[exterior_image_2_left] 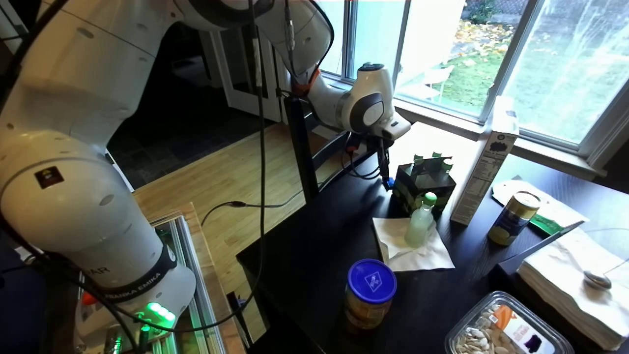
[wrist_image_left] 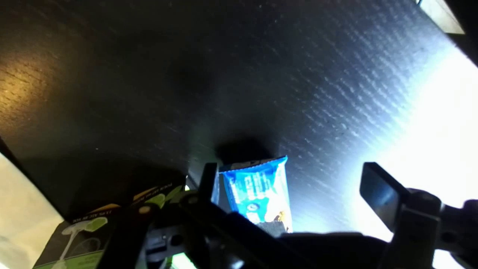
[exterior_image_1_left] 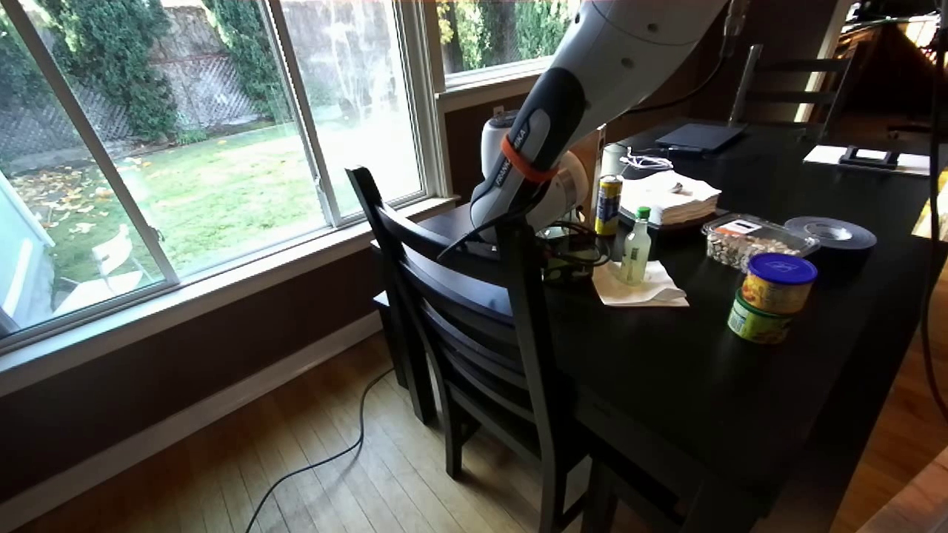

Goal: Move the blue packet to the right

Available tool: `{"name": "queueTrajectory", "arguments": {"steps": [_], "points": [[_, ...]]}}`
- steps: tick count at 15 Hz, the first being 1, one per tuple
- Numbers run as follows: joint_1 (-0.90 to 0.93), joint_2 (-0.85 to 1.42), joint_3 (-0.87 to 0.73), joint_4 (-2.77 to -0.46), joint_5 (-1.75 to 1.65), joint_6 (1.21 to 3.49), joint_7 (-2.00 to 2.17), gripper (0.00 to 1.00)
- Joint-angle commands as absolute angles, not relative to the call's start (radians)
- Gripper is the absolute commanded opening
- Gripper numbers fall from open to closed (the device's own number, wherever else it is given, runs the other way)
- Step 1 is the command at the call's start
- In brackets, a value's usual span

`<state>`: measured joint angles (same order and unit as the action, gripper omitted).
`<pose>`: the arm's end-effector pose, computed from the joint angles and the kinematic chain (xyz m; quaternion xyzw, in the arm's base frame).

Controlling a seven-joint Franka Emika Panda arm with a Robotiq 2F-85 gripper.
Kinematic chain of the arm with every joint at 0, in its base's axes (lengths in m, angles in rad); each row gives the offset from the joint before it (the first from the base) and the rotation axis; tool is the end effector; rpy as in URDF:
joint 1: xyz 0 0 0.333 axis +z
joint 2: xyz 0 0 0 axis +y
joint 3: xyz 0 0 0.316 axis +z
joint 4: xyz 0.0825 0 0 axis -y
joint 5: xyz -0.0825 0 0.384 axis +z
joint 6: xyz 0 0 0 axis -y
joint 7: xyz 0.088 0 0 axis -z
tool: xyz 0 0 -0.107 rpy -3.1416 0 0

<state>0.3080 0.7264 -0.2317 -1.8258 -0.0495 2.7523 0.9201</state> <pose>0.6607 0.0645 0.1643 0.9260 -0.3519 0.1345 0.0233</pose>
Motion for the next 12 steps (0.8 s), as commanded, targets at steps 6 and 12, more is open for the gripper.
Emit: {"name": "queueTrajectory", "arguments": {"steps": [6, 12], "points": [[0.334, 0.812, -0.269, -1.747, -0.058, 2.732, 0.964, 0.69], [0.332, 0.828, -0.268, -1.732, -0.058, 2.715, 0.974, 0.21]]}}
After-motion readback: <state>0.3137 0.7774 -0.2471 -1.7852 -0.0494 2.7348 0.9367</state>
